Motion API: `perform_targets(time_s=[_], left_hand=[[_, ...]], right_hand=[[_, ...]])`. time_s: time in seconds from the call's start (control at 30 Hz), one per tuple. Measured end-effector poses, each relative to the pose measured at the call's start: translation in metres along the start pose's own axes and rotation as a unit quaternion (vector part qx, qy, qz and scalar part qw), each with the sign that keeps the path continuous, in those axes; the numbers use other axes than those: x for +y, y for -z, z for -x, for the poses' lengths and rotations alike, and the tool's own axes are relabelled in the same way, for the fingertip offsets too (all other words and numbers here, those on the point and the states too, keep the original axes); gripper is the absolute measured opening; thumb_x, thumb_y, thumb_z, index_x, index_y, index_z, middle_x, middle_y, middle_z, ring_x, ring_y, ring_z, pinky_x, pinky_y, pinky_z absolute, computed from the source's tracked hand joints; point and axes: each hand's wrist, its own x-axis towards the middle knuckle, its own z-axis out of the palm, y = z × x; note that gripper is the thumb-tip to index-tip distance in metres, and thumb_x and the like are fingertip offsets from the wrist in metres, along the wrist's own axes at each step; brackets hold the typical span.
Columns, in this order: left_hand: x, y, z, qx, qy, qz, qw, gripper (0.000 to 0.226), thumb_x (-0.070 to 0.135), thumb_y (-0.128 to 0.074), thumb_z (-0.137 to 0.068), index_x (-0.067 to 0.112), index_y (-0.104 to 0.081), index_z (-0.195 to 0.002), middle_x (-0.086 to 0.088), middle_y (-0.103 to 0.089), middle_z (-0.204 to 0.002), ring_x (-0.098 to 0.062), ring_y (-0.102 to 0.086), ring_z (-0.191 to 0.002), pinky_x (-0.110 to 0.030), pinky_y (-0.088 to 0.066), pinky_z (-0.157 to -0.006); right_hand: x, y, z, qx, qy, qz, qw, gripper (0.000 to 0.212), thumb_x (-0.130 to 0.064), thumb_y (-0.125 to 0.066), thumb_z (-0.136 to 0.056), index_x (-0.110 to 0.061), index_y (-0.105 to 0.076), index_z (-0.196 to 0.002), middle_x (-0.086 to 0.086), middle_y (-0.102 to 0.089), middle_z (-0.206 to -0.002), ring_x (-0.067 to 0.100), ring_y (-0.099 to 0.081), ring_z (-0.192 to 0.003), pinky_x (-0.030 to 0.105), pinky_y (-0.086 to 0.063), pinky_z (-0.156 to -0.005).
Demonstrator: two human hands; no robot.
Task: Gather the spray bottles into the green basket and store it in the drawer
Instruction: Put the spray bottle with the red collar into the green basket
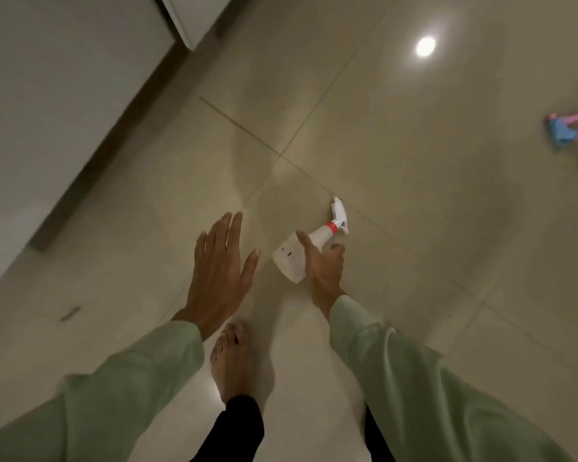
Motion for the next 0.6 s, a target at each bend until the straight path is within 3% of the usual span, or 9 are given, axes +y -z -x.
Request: perform_targets(time_s=[0.1,0.23,0.4,0.5,0.6], left_hand=[[-0.011,-0.012,-0.011,0.016,0.003,-0.005,1.0,0.064,0.044,-0.035,-0.101,0.019,-0.012,-0.155,-0.007,-0.021,-0.162,-0.021,-0.019,-0.15,-0.049,-0.015,-0.123],[-0.013,-0.001,-0.005,0.029,0.003,0.01,1.0,0.063,0.044,-0.034,-0.101,0.02,-0.012,-0.155,-0.007,-0.022,-0.162,-0.021,-0.02,-0.15,-0.048,-0.016,-0.123],[-0.012,0.064,0.044,0.04,0.028,0.039,0.998,0.064,0.043,-0.036,-0.102,0.021,-0.009,-0.156,-0.006,-0.02,-0.163,-0.021,-0.018,-0.151,-0.049,-0.016,-0.123],[-0.013,0.117,0.088,0.053,0.044,0.044,0.997,0.064,0.044,-0.036,-0.102,0.022,-0.008,-0.156,-0.006,-0.02,-0.163,-0.022,-0.019,-0.15,-0.05,-0.019,-0.122],[-0.017,0.172,0.126,0.07,0.065,0.054,0.994,0.065,0.044,-0.037,-0.102,0.023,-0.008,-0.155,-0.004,-0.02,-0.163,-0.021,-0.019,-0.15,-0.049,-0.019,-0.122]], right_hand=[[-0.009,-0.013,-0.014,-0.026,-0.041,-0.089,0.995,0.083,-0.051,-0.085,-0.062,-0.02,-0.044,-0.126,0.002,-0.064,-0.113,0.025,-0.066,-0.096,0.044,-0.057,-0.086],[-0.017,-0.01,-0.006,-0.091,-0.045,-0.106,0.989,0.072,-0.031,-0.087,-0.059,-0.016,-0.054,-0.121,0.008,-0.07,-0.109,0.03,-0.072,-0.092,0.049,-0.062,-0.08],[-0.042,0.011,0.074,-0.147,0.045,-0.108,0.982,0.054,-0.019,-0.091,-0.059,-0.021,-0.063,-0.106,0.007,-0.072,-0.104,0.026,-0.072,-0.085,0.044,-0.063,-0.068],[-0.062,0.024,0.142,-0.158,0.095,-0.089,0.979,0.062,-0.018,-0.093,-0.058,-0.026,-0.062,-0.111,0.002,-0.072,-0.105,0.023,-0.073,-0.089,0.043,-0.063,-0.07],[-0.079,0.027,0.213,-0.188,0.145,-0.079,0.968,0.068,-0.015,-0.095,-0.055,-0.026,-0.062,-0.113,0.001,-0.075,-0.102,0.019,-0.075,-0.087,0.029,-0.06,-0.064]])
